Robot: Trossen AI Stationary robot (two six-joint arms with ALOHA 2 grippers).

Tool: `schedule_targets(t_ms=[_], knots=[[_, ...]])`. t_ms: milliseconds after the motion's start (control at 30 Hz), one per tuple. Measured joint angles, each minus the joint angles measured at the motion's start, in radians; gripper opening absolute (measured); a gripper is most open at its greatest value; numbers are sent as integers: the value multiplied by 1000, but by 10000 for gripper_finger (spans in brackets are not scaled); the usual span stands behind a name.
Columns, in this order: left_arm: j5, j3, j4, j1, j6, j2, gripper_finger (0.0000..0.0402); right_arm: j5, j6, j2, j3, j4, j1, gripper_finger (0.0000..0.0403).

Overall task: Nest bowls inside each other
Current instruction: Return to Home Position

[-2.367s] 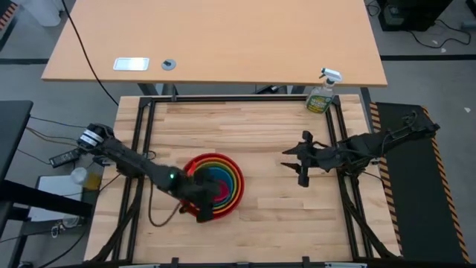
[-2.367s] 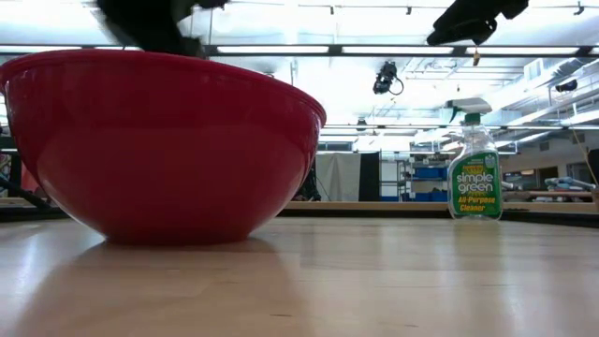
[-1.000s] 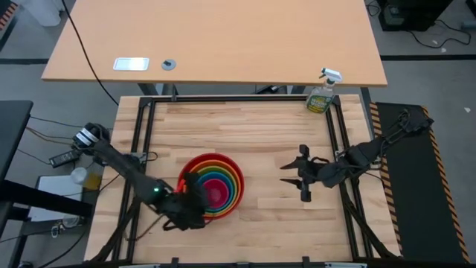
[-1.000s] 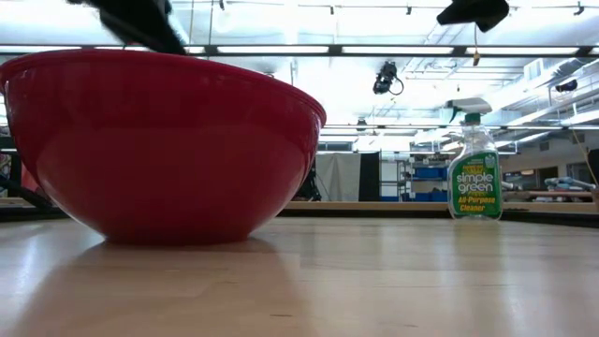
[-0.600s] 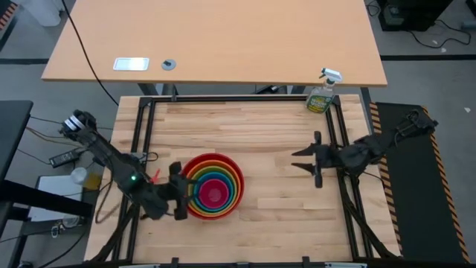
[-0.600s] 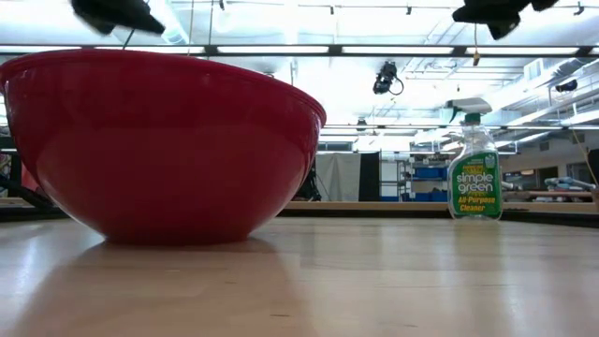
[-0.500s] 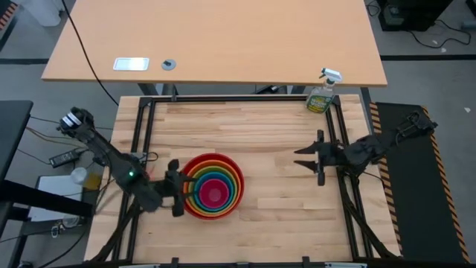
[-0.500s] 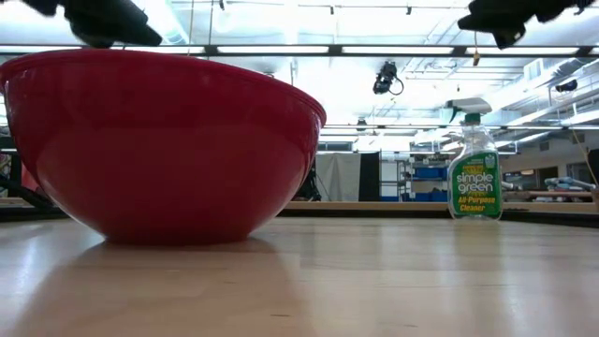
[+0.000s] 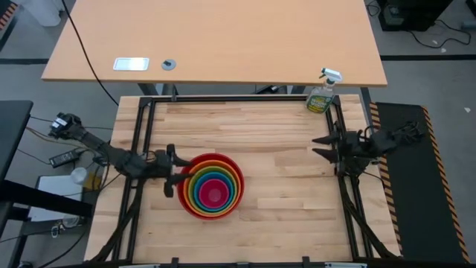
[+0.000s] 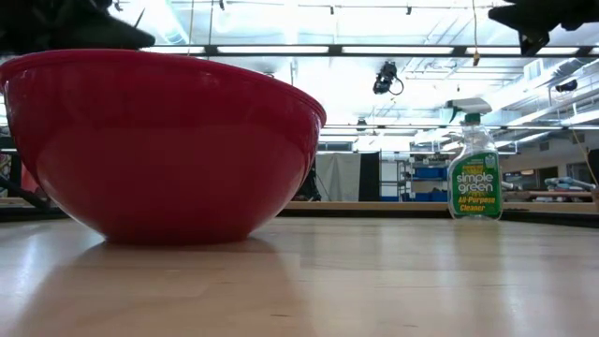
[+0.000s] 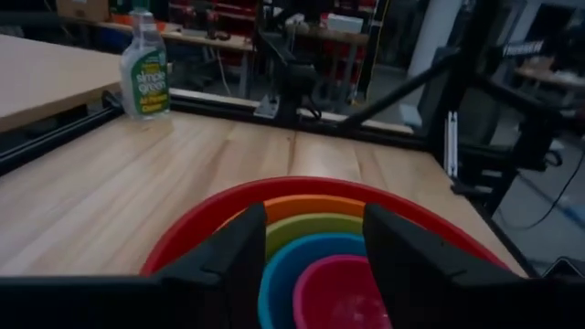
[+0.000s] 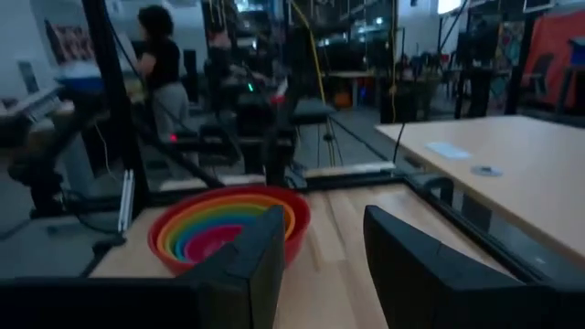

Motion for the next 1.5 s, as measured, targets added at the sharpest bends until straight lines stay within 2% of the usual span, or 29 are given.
schedule_targets(t_ms=[167,367,467,633,900,1133,1367,1500], knots=[[55,-81,28,62,0,-106,188,-17,-46,-69,-37,5,0,158],[61,-126,13,68,19,-167,188,-18,-89,-139,-152,134,-3,158],[62,-143,5,61,30,-169,188,-18,-111,-154,-209,192,-10,158],[128,-185,28,62,3,-170,188,-18,-144,-154,-277,268,-29,158],[146,-185,58,64,0,-169,188,-18,-45,-153,-322,282,-45,158],[146,-186,66,64,-63,-168,188,-10,-32,-153,-421,413,-45,158],[146,-186,65,64,-80,-166,188,8,-17,-151,-427,454,-45,158],[143,-186,65,64,-124,-166,188,14,-36,-151,-427,556,-45,158]])
